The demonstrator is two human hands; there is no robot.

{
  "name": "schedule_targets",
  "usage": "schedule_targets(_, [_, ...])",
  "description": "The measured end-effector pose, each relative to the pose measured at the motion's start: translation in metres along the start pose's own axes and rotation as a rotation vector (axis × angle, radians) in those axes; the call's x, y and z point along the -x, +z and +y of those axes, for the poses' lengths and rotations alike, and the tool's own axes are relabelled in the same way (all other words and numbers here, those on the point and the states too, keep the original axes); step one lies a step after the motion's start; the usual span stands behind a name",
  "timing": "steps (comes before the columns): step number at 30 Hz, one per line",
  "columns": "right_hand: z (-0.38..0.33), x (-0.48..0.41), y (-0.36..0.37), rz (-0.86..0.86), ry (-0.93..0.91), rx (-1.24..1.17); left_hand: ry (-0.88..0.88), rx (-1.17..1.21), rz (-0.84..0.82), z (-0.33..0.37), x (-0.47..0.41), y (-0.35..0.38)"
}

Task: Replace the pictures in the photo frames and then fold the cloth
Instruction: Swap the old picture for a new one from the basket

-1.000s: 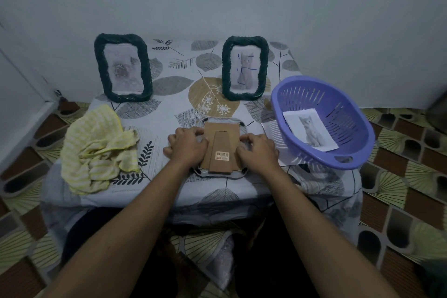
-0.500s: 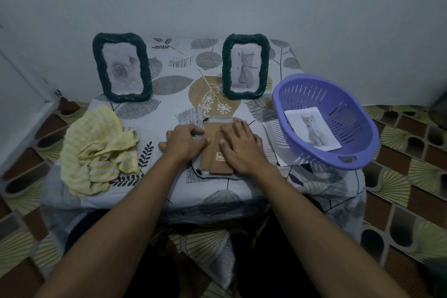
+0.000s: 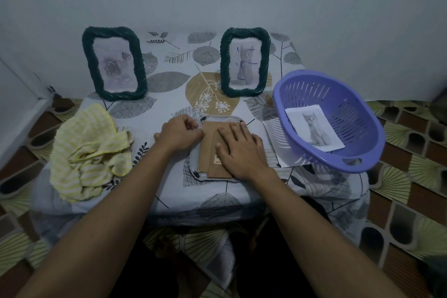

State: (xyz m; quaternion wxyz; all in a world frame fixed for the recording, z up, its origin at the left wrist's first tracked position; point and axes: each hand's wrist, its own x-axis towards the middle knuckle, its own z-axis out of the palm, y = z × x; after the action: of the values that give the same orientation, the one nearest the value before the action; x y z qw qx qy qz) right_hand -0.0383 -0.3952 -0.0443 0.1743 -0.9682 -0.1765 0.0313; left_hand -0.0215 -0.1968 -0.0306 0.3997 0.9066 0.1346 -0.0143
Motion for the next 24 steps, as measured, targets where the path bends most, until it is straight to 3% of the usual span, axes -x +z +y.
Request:
schedule_targets(5, [-0.003, 0.002, 0.002, 0.032, 0.001, -0.013, 0.057, -0.034, 0.208, 0.005, -0.008, 0.006])
schedule_targets(11, [0.001, -0.001, 0.002, 0.051, 0.004, -0.01, 0.213, -0.057, 0.192, 0.004, -0.021, 0.019])
schedule_targets(15, [0.001, -0.001, 0.004, 0.051, 0.004, -0.014, 0.25, -0.055, 0.278, -0.001, -0.018, 0.026])
schedule_targets(24, [-0.001, 0.0, 0.003, 0.041, 0.01, -0.008, 0.099, -0.088, 0.18, 0.008, -0.028, 0.024])
